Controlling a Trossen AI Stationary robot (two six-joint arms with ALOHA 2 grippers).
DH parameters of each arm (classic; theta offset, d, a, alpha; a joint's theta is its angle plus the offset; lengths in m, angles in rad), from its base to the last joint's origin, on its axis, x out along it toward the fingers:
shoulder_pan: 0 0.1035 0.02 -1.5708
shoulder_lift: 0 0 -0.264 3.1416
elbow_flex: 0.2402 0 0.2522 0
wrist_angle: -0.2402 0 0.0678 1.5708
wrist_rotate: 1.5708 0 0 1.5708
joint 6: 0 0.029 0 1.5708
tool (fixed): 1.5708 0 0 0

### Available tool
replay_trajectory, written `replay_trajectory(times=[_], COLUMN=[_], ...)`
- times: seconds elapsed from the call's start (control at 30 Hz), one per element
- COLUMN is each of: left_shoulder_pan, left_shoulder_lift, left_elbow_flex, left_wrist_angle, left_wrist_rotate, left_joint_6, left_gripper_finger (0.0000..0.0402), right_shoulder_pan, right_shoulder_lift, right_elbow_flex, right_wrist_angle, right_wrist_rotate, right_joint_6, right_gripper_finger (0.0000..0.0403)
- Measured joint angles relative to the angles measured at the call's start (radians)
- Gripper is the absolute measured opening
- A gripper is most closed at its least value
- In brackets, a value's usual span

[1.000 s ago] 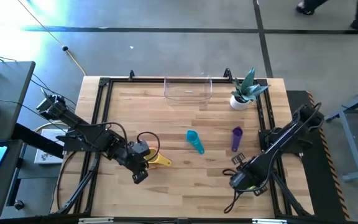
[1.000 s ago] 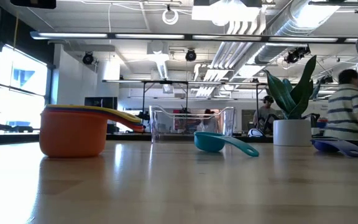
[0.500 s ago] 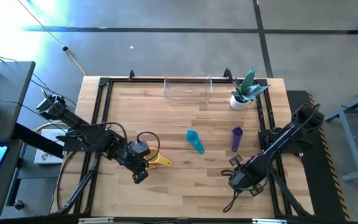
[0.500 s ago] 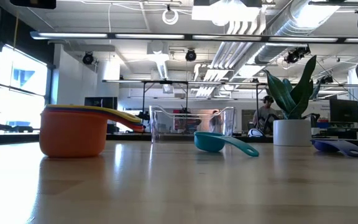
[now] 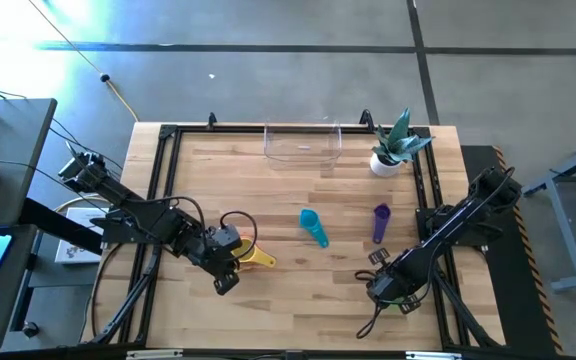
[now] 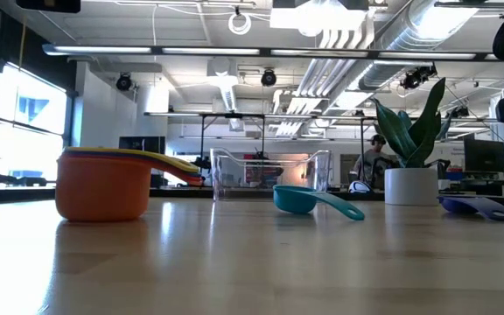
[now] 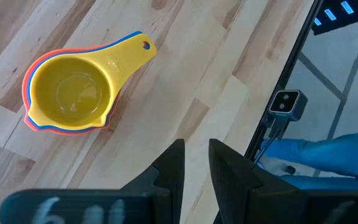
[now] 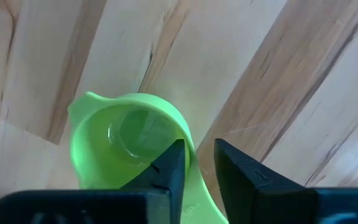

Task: Nest measuring cups in basket
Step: Stack the green measuring cup on top of the yellow measuring cup

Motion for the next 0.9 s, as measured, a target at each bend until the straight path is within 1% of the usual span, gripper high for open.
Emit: replay_trajectory(times=[0.37, 0.5, 0.7, 0.9], left_shoulder_pan=[0.0, 0.0, 0.0, 0.0], left_shoulder_lift=[0.0, 0.0, 0.0, 0.0], left_elbow_flex=[0.0, 0.0, 0.0, 0.0], left_wrist_angle=[0.0, 0.0, -0.015, -0.123], left_wrist_rotate=[-0.001, -0.002, -0.002, -0.002], left_joint_6=[0.002, 0.002, 0.038, 0.074], left_gripper_finger=[0.0062, 0.0062, 0.0062, 0.0062], right_shoulder_pan=[0.0, -0.005, -0.029, -0.056], right_shoulder_lift=[0.0, 0.0, 0.0, 0.0], right_elbow_flex=[0.0, 0.0, 0.03, 0.105], right_wrist_angle=[-0.001, -0.002, -0.006, -0.009], right_wrist_rotate=[-0.003, -0.001, -0.037, -0.037], right_joint_6=[0.071, 0.128, 0.244, 0.383], right_gripper_finger=[0.0005, 0.0004, 0.0002, 0.0001])
